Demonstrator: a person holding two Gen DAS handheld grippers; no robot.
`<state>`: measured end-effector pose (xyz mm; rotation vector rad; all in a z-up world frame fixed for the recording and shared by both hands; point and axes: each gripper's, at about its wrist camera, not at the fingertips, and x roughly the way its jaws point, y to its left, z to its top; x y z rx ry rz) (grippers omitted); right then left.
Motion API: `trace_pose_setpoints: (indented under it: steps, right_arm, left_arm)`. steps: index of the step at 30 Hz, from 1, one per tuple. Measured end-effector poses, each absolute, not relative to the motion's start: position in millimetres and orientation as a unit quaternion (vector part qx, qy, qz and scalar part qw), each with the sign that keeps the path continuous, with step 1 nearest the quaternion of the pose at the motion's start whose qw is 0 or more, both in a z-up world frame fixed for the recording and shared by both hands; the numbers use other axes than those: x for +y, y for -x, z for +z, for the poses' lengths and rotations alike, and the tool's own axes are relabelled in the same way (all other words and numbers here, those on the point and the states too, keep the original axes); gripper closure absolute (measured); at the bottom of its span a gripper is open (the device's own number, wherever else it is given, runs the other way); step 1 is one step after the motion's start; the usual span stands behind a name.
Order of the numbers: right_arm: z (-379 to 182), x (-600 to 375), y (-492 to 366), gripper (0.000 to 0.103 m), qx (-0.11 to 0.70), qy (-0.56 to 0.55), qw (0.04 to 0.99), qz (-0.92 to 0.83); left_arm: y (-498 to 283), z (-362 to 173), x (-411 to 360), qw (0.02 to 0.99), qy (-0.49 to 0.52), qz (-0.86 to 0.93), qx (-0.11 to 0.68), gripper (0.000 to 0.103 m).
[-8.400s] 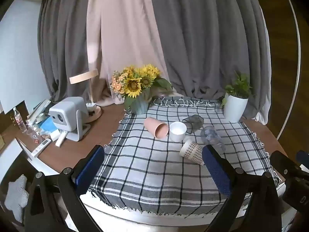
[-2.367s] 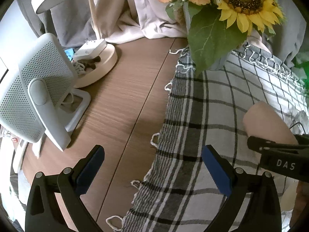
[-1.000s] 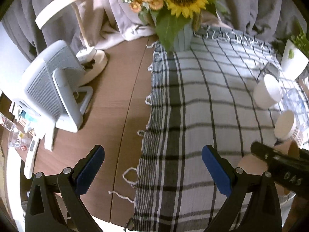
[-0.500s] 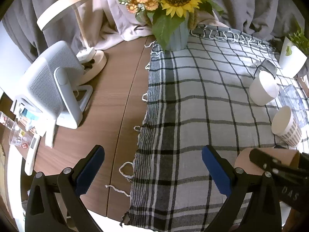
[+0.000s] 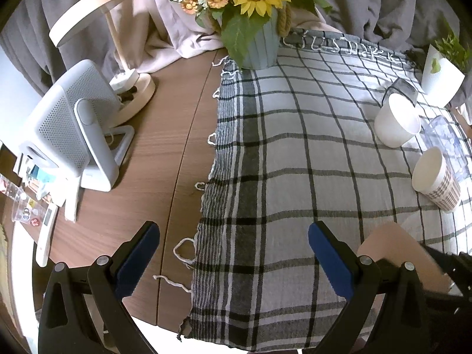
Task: Flip cup upside down
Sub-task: 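Rotate the held pink cup with the right gripper, rim toward the table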
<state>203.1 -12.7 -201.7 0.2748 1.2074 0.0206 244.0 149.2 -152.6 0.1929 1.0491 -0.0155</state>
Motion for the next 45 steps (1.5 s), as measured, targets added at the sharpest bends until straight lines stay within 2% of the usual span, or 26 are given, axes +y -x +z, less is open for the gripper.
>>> trace_pose_setpoints:
  steps: [18,30,45]
  right_arm:
    - [-229,-1,-216,0.035,0.615,-0.127,0.778,0.026]
    - [-212,-11,-248,0.036,0.571,-0.110,0.814,-0.007]
    - [-224,-12,-275,0.035,0.583,-0.116,0.804,-0.014]
  left_arm:
    - [-248,-158,162,0.859,-0.080,0.011,0.505,0.000]
    - [-256,-161,165,0.859,-0.073,0.018,0.507,0.000]
    - [-260,-164,170,0.856,-0.069,0.023,0.511,0.000]
